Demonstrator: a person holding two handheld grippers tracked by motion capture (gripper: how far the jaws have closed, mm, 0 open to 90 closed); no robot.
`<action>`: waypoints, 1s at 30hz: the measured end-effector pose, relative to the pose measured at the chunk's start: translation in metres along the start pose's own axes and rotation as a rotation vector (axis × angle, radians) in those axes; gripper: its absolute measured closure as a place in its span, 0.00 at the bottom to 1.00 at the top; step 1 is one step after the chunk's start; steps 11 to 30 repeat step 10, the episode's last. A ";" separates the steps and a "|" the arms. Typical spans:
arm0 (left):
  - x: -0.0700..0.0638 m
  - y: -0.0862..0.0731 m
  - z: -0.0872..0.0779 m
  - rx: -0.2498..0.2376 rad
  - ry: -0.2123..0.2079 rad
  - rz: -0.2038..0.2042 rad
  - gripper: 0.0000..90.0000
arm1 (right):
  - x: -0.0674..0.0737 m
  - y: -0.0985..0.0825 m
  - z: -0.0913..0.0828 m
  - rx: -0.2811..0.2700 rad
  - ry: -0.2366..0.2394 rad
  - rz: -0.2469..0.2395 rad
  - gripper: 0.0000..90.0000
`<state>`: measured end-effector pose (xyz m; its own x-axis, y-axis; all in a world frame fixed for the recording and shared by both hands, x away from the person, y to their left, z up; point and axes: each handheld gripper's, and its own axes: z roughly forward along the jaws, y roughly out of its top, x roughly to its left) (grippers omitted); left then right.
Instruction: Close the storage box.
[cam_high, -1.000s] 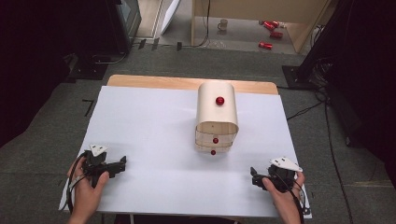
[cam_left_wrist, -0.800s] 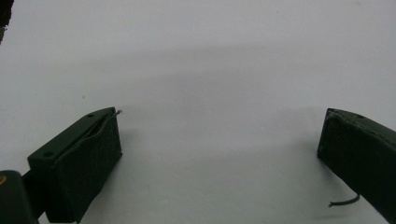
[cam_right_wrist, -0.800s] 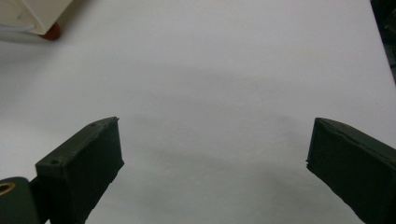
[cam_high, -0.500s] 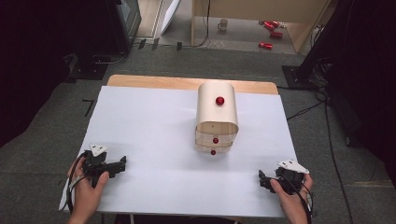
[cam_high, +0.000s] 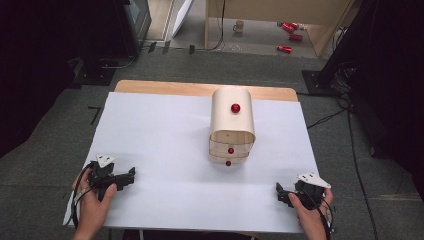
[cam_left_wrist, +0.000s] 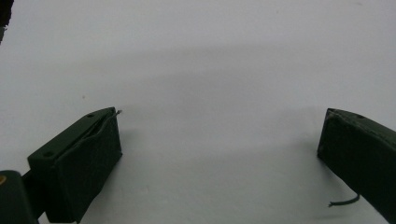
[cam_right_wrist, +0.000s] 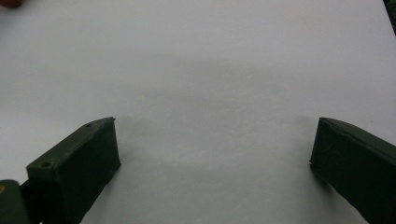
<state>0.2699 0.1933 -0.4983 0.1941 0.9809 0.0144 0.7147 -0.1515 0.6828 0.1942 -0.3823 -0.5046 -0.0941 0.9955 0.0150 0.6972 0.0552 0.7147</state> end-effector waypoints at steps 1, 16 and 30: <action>0.000 0.000 0.000 0.000 0.000 0.000 0.00 | 0.000 0.000 0.000 0.000 0.000 0.000 0.00; 0.000 0.000 0.000 0.000 0.000 0.000 0.00 | 0.000 0.000 0.000 0.001 0.001 0.001 0.00; 0.000 0.000 0.000 0.000 0.000 0.000 0.00 | 0.000 0.000 0.000 0.001 0.001 0.001 0.00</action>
